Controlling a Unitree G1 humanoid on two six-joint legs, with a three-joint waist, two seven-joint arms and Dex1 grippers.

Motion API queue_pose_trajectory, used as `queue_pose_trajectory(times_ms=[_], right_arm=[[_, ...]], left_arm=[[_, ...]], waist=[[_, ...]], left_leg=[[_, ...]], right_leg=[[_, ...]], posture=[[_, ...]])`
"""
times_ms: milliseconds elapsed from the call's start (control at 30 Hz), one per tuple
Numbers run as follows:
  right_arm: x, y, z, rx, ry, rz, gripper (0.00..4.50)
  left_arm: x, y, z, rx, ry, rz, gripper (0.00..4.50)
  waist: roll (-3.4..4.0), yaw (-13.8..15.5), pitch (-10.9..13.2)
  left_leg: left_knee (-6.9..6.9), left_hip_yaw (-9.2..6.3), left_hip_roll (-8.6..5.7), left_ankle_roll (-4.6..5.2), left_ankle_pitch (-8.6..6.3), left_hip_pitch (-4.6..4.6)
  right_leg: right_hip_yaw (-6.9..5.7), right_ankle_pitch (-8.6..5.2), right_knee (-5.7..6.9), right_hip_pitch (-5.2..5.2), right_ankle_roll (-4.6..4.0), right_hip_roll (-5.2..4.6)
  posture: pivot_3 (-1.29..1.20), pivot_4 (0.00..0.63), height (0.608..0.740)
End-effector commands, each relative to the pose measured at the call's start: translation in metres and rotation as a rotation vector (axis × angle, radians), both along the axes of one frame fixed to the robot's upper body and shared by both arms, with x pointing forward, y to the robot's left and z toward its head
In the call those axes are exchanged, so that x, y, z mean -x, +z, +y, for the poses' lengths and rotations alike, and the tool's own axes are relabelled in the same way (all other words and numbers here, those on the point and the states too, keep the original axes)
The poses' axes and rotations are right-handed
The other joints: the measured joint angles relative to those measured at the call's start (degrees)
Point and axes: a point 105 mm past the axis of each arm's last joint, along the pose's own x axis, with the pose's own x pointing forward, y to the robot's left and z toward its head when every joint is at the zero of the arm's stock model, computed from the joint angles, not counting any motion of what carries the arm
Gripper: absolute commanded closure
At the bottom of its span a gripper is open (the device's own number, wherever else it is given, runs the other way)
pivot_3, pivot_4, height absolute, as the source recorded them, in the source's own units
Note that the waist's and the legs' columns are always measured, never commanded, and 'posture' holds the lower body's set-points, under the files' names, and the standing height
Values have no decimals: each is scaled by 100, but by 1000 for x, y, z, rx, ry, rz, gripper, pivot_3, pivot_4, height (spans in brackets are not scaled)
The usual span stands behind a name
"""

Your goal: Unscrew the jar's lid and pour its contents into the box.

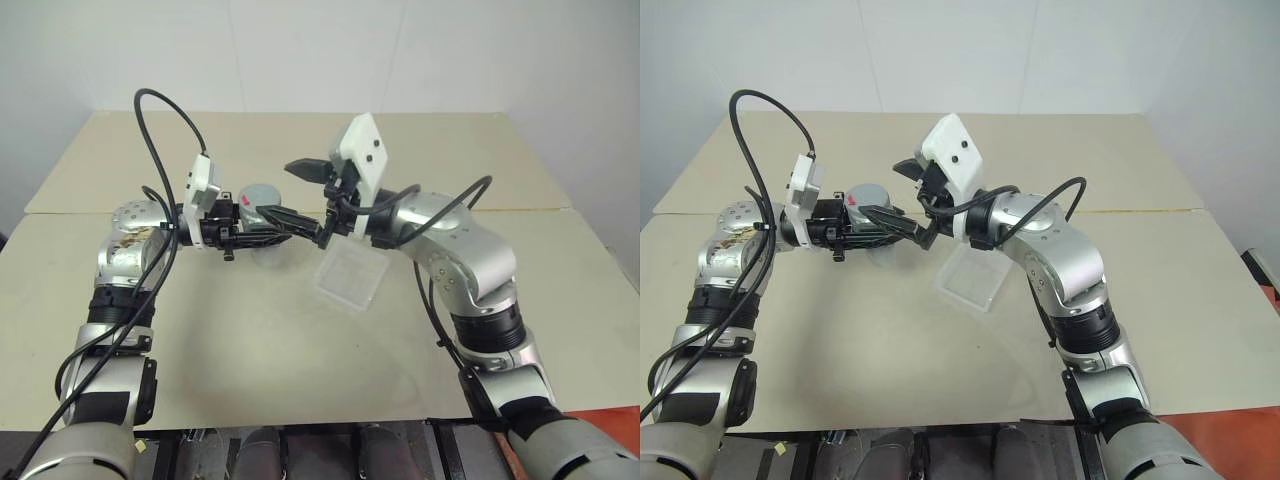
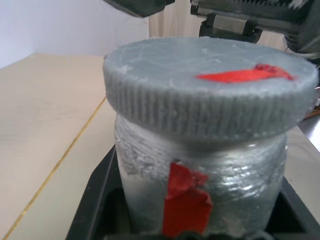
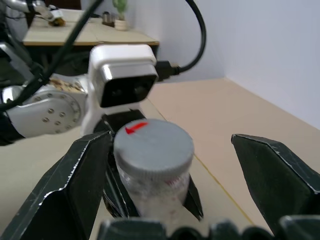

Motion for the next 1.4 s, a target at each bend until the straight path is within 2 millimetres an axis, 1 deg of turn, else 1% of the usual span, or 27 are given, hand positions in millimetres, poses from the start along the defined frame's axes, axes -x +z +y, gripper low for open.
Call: queue_pose_trajectory(times_ms=[33, 267, 367, 600, 700, 800, 833, 967, 1100, 1267, 1400], right_arm=[[9, 11, 7, -23, 54, -24, 32], [4, 6, 19, -8, 62, -8, 32], [1, 5, 21, -1, 52, -9, 32], [1, 6, 24, -1, 56, -13, 32], [0, 5, 24, 1, 47, -10, 612], [-1, 4, 24, 5, 40, -10, 1569], [-2, 4, 24, 5, 38, -10, 1733], [-2, 6, 23, 1, 36, -8, 1733], [-5, 14, 19, -6, 29, -12, 1733], [-3, 37, 6, -26, 40, -64, 1733], [1, 51, -4, -53, 63, -95, 1733]], left_arm=[[4, 12, -3, 10, -29, -56, 2557], [5, 12, -3, 8, -35, -60, 2557], [5, 12, -3, 8, -35, -60, 2557], [6, 10, -3, 5, -34, -57, 2557], [7, 10, -3, 5, -37, -56, 2557], [7, 9, -3, 2, -39, -56, 2557], [7, 9, -3, 1, -39, -57, 2557], [8, 8, -3, -1, -40, -55, 2557], [11, -2, -6, -12, -59, -16, 2557], [17, -26, -10, -37, -81, 33, 2557], [24, -35, -9, -47, -135, 66, 2557]], waist=[[0, 0, 0], [0, -3, 0], [0, -4, 0], [0, -4, 0], [0, -4, 0], [0, -4, 0], [0, -4, 0], [0, -4, 0], [0, -5, 0], [0, -5, 0], [5, 11, 2]], left_leg=[[0, -1, 0, 0, 0, 0], [0, 1, 0, 0, 0, 0], [0, 1, 0, -3, 2, 0], [0, 1, 0, -3, 2, 0], [0, 0, 0, -3, 2, 0], [0, 1, 0, -4, 2, 0], [0, 1, 0, -3, 2, 1], [0, 1, 0, -3, 2, 0], [0, 0, 0, -3, 2, 0], [0, 0, 1, -3, 2, 1], [0, 1, -4, -1, 1, 2]], right_leg=[[0, 0, 0, 0, 0, 0], [0, 0, 1, 0, 0, 0], [0, 0, 1, 0, 0, 1], [-1, 0, 1, 0, 0, 0], [-1, 0, 1, 0, 0, 0], [-1, 0, 1, 0, 0, 0], [0, 0, 1, 0, 0, 0], [-1, 0, 1, 0, 0, 0], [0, 0, 1, 0, 0, 0], [-1, 0, 1, 0, 0, 0], [3, 0, 1, 1, 0, -4]], posture=[[0, 150, 740], [0, 150, 740], [0, 150, 740], [0, 150, 740], [0, 150, 740], [0, 150, 740], [0, 150, 740], [0, 150, 740], [0, 150, 740], [0, 150, 740], [0, 150, 740]])
